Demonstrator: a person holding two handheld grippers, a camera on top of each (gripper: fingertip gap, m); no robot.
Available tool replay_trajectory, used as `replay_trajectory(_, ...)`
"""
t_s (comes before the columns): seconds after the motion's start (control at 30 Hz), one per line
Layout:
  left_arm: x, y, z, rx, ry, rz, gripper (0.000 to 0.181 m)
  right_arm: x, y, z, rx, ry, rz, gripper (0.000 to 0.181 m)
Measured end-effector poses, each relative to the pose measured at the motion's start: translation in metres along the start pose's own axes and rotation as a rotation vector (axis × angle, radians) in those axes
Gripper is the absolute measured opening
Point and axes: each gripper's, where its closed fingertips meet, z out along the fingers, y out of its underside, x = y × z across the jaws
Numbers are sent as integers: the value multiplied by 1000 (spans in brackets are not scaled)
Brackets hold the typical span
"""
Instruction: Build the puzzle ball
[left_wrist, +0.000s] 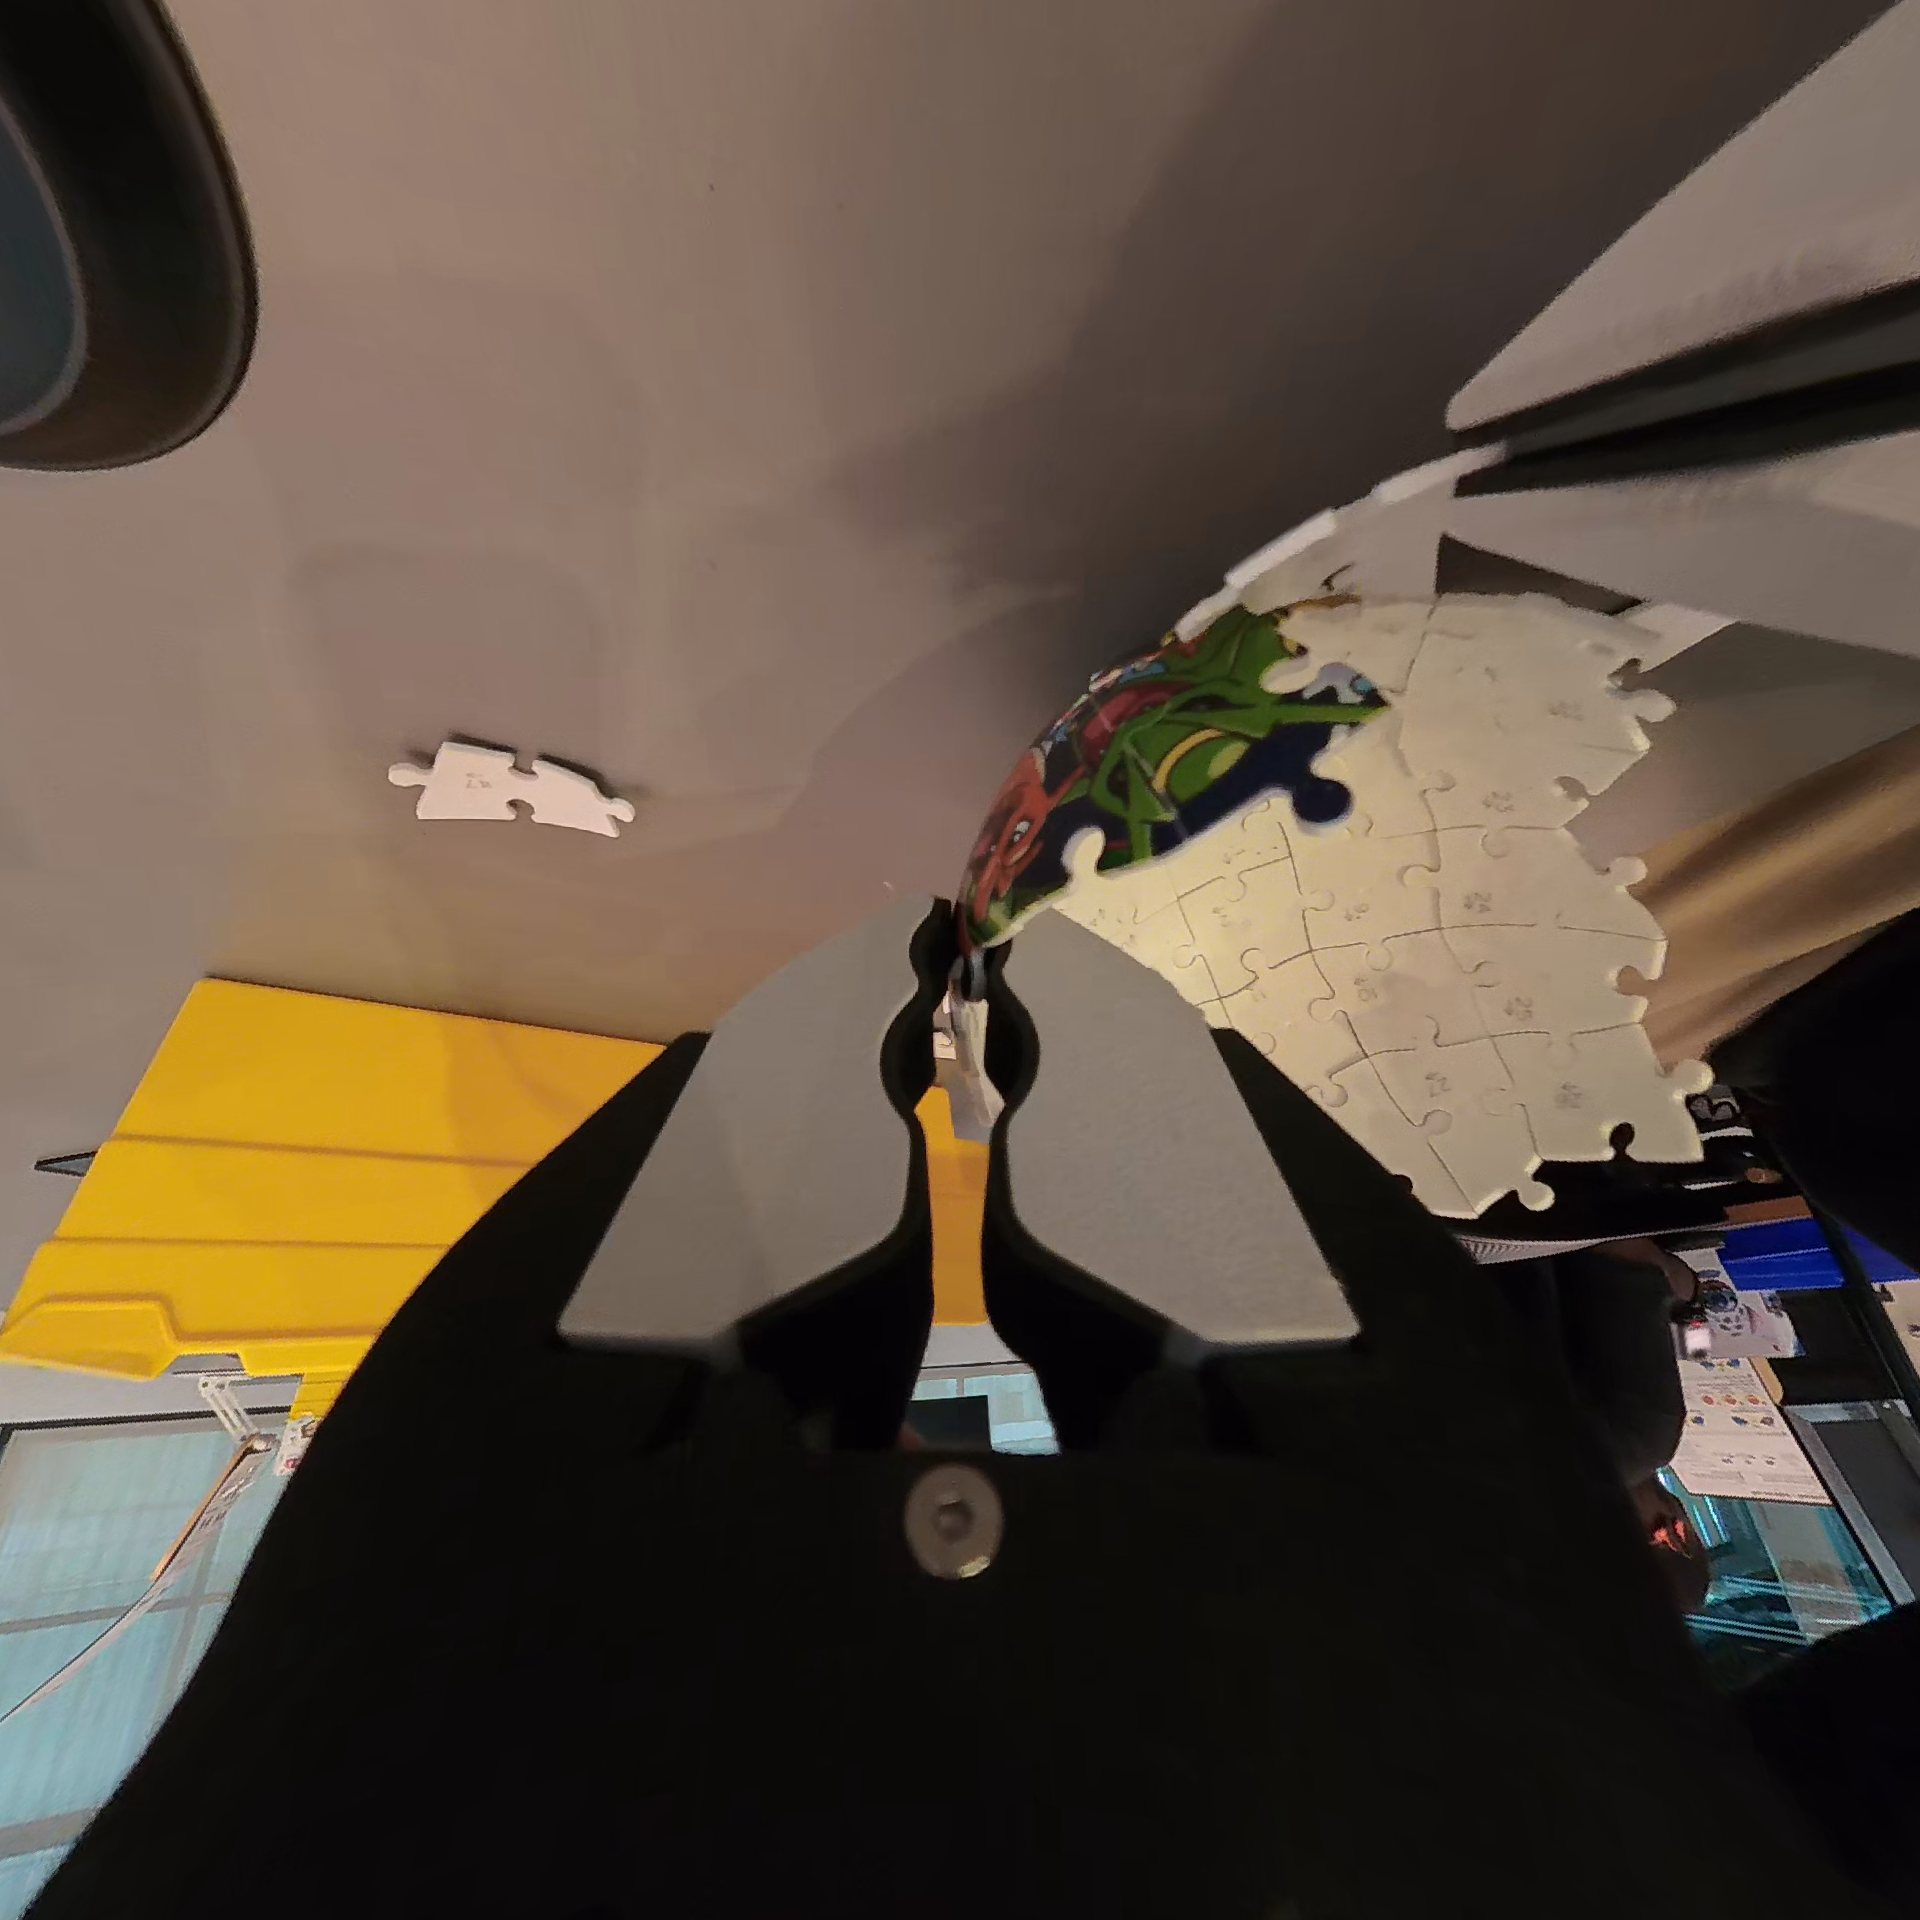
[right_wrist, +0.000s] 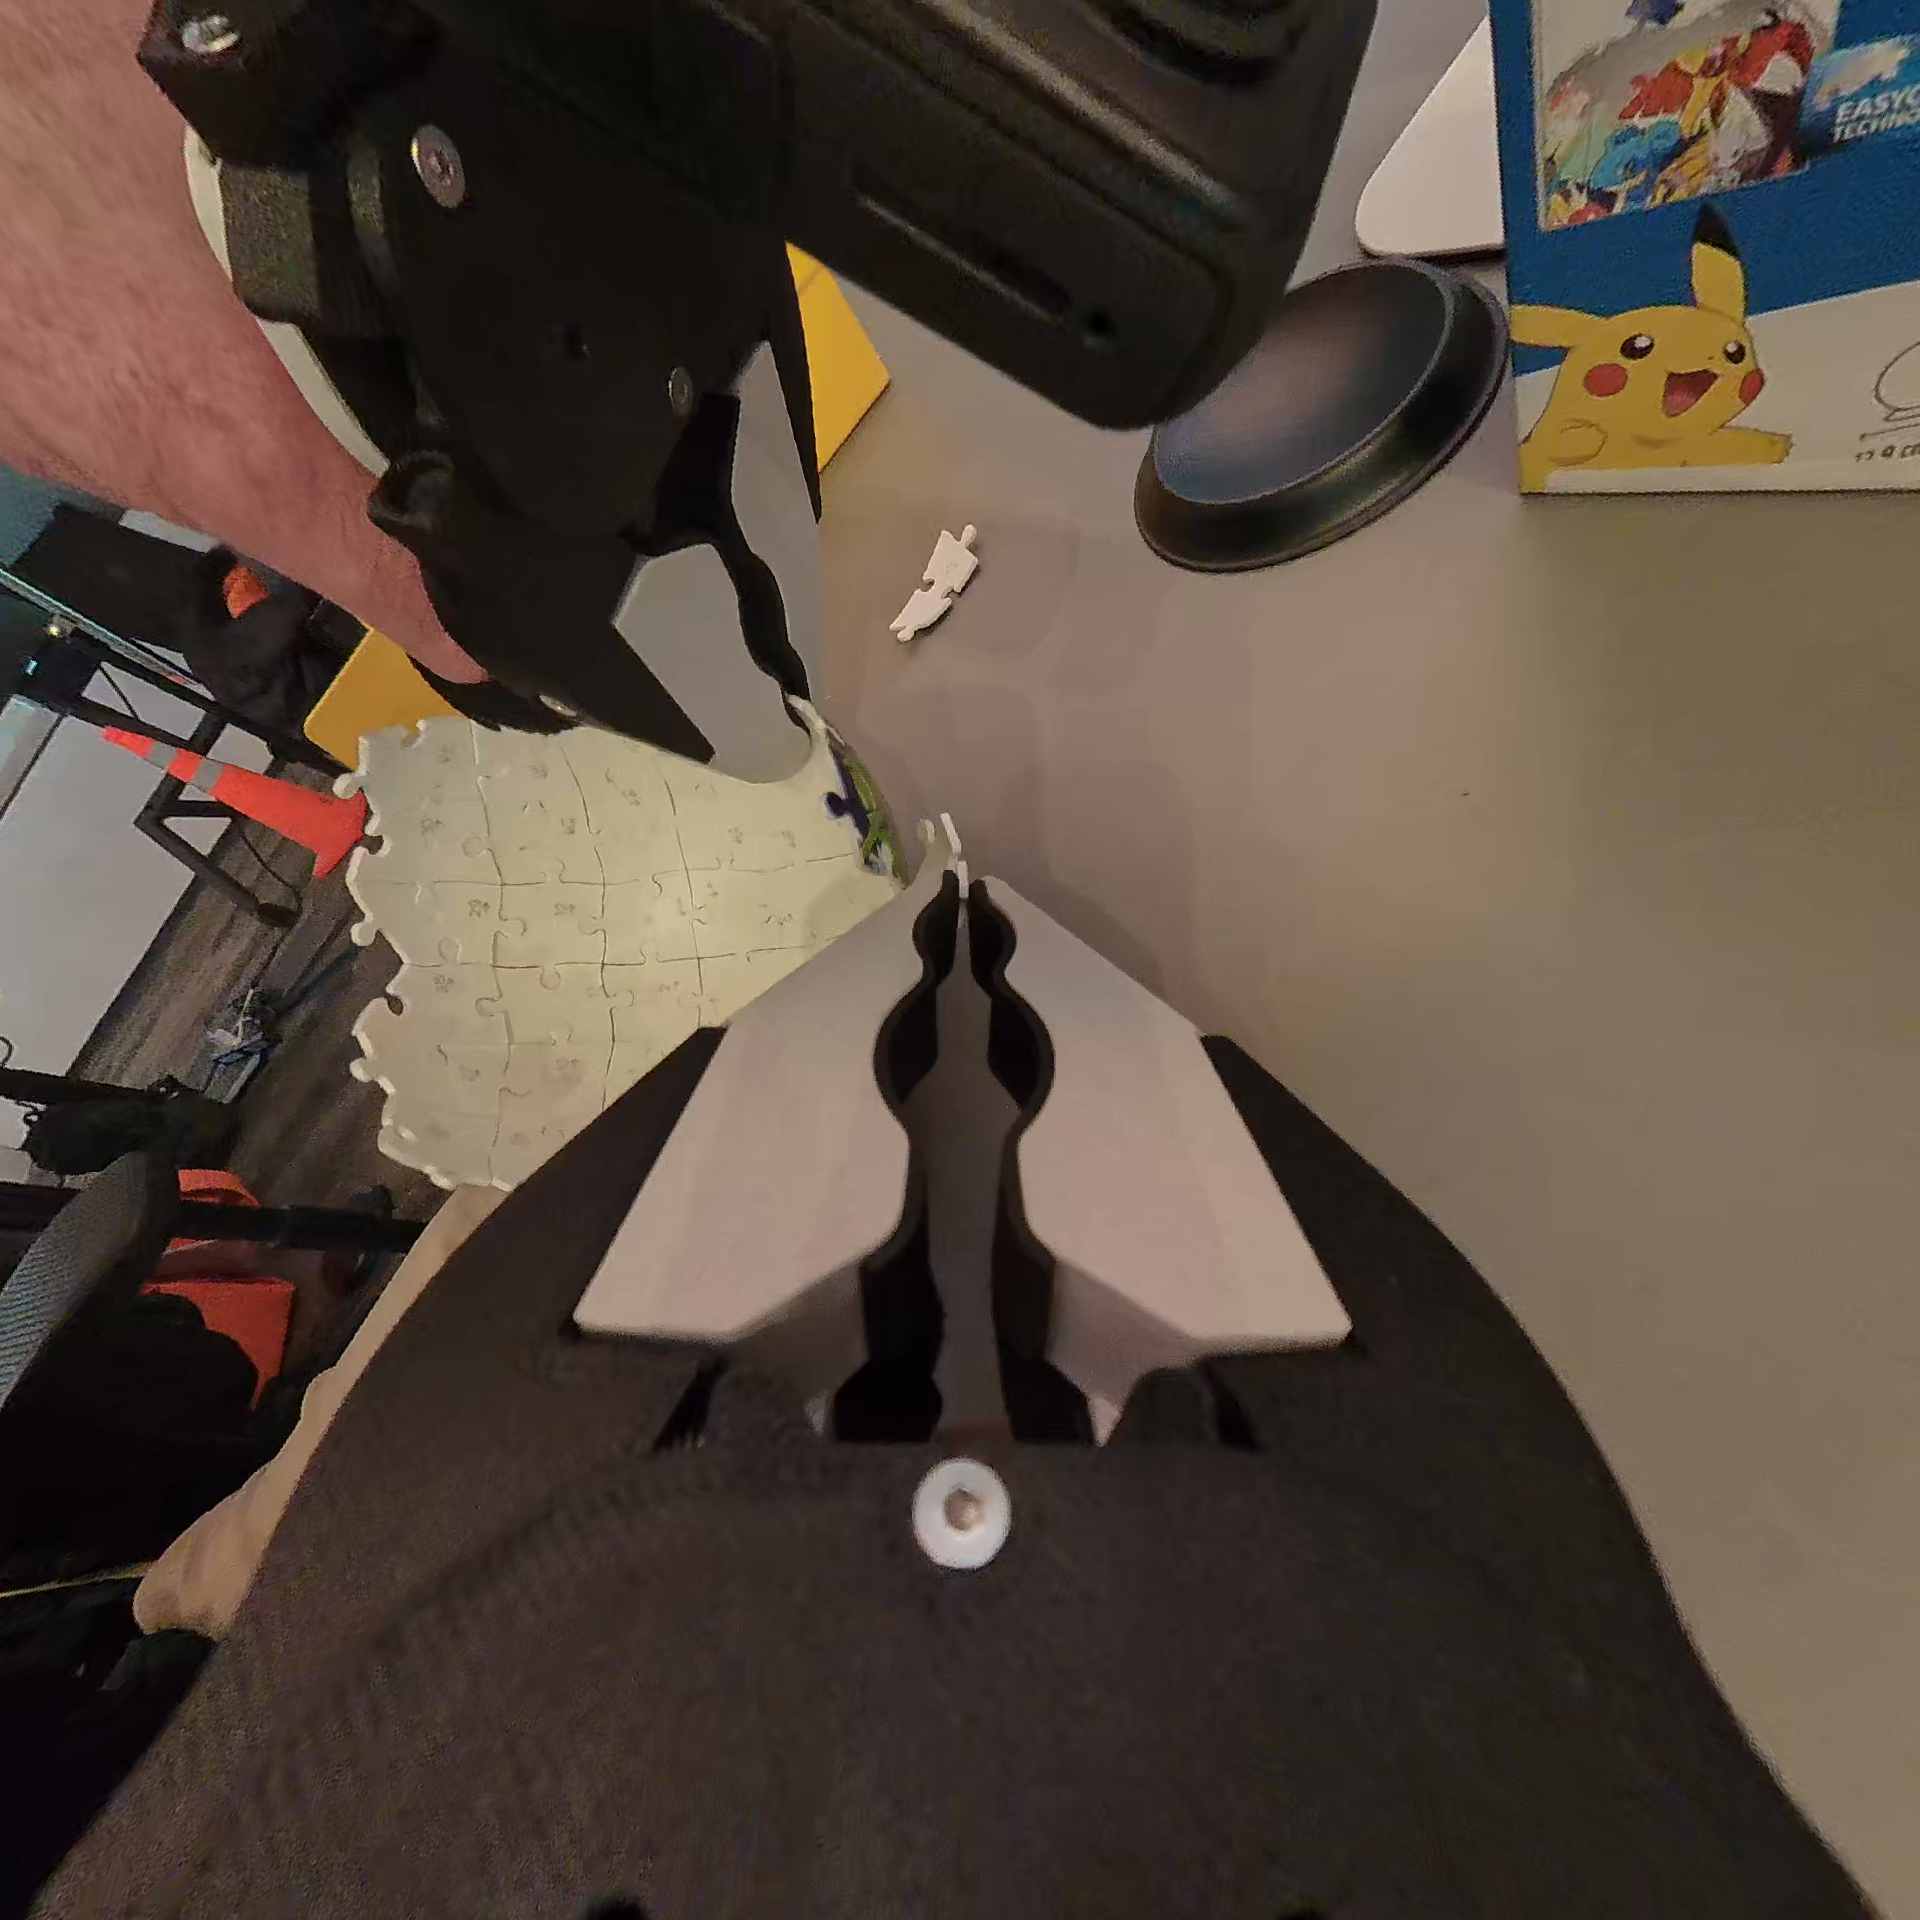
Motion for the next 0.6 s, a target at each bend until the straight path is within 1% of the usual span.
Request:
replay_trajectory(0.33, -1, 0, 1, 2, 6, -7, 3, -3, 1, -2, 46, 26, -30, 0)
replay_trajectory(0.5, -2, 2, 2, 5, 10, -14, 3, -7, -5, -6, 99, 43, -55, 0)
replay_trajectory(0.6, -2, 3, 2, 11, 16, -19, 3, -7, -3, -5, 99, 44, -58, 0)
